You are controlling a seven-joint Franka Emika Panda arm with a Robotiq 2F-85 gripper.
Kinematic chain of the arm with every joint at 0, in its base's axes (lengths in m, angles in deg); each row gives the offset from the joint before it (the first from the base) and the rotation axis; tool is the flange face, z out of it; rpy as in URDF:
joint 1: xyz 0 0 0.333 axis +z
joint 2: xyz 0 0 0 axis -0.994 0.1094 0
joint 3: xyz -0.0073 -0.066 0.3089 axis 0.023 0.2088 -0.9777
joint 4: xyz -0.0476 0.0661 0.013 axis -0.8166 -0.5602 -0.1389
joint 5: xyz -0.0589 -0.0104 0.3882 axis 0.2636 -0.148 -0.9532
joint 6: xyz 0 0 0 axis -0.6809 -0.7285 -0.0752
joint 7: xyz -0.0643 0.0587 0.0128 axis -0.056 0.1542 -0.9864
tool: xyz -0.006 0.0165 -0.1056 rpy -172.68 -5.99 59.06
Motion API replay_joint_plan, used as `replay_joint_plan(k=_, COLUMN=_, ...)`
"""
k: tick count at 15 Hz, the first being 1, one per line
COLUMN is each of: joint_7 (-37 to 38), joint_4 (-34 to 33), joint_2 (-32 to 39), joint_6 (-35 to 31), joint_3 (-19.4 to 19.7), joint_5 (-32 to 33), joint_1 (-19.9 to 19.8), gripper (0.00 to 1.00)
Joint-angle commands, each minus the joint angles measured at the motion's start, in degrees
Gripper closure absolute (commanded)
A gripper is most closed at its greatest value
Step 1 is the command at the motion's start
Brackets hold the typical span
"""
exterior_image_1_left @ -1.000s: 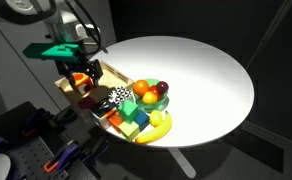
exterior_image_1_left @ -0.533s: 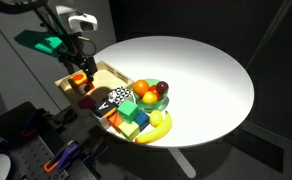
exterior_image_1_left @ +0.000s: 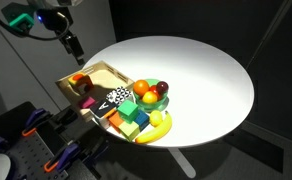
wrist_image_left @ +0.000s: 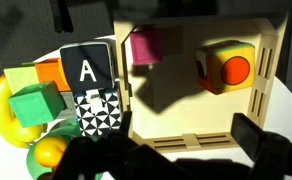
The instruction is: Put the pink block on the wooden tray
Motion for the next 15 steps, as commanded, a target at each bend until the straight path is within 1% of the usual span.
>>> replay_joint_plan(k=1, joint_7=9.92, joint_4=0.39, joint_2=-4.79, joint_6=2.82, joint_3=-3.97, joint_5=2.47, joint_1=-1.15, gripper=0.00)
replay_joint_plan(k=4, joint_7=14.94, joint_4=0.28, joint_2=-7.77, joint_6=8.28, joint_3=-5.97, joint_5=3.35, joint_1=-1.06, gripper=0.00)
replay_joint_plan(k=7, joint_7=16.58, joint_4=0.24, joint_2=-11.41, joint_6=16.02, joint_3=-6.68, joint_5=3.06, joint_1=-0.37, gripper=0.00)
replay_joint_plan(k=11, joint_7=14.61, joint_4=0.26, joint_2=-15.77, joint_6=25.33, joint_3=-6.33, joint_5=2.44, joint_1=0.47, gripper=0.00)
replay_joint_plan(k=15, joint_7=11.97, joint_4=0.13, joint_2=-19.34, joint_6=30.84, joint_3=-5.95, joint_5=2.87, joint_1=0.89, gripper=0.00)
